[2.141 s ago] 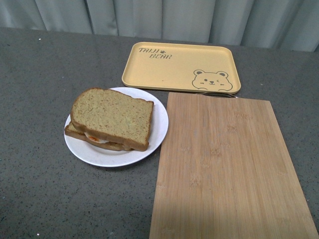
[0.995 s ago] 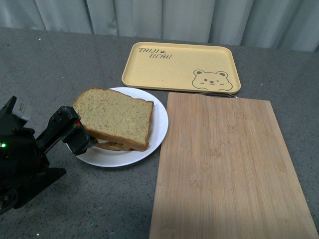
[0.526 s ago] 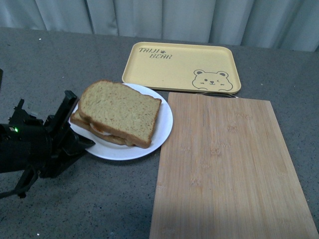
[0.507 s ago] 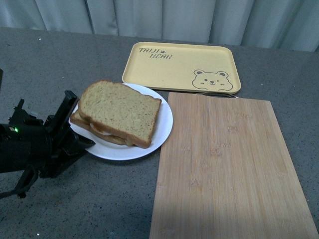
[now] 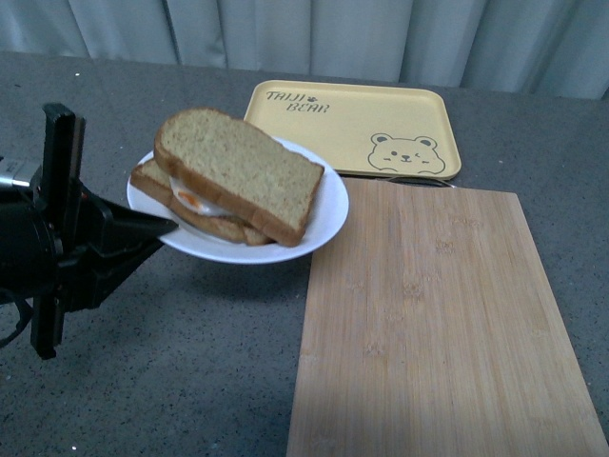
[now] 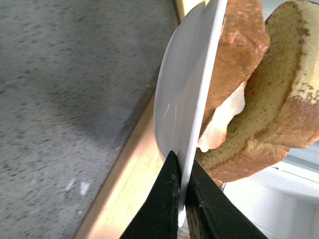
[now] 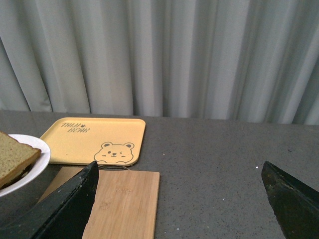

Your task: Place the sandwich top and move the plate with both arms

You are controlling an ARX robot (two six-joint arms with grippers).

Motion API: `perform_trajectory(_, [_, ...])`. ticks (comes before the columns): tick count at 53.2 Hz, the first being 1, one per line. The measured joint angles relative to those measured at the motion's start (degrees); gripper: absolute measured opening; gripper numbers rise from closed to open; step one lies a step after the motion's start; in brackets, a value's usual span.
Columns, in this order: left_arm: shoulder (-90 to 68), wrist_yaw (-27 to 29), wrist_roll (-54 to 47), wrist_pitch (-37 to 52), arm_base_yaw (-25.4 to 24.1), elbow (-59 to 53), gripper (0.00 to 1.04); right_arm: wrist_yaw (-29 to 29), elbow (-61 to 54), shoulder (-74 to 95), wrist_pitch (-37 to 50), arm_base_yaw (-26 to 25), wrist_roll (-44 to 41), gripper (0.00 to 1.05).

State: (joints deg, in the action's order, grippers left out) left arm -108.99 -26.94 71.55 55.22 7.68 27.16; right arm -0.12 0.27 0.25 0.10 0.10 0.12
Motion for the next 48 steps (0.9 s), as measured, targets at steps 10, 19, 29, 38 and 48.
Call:
perform_trajectory(10, [-4.00, 1.92, 0.61, -5.84, 3.28, 10.23, 0.04, 0.00, 0.00, 0.00, 0.00, 0.00, 0.00, 0.95])
perform_trajectory(19, [-10.05, 4.37, 0.74, -12.61, 5.18, 22.08, 0.04, 0.00, 0.00, 0.00, 0.00, 0.00, 0.00, 0.95])
perform_trajectory(29, [-20.26, 6.23, 2.54, -21.46, 7.41, 40.30, 0.04, 0.00, 0.00, 0.00, 0.00, 0.00, 0.00, 0.95])
perform_trajectory(38, [-26.99, 6.34, 4.33, -25.79, 8.68, 52.54, 0.04, 0.00, 0.00, 0.00, 0.00, 0.00, 0.00, 0.95])
perform_trajectory(48, [-29.92, 6.23, 6.82, -25.42, 9.40, 55.98, 0.04, 0.00, 0.00, 0.00, 0.00, 0.00, 0.00, 0.95])
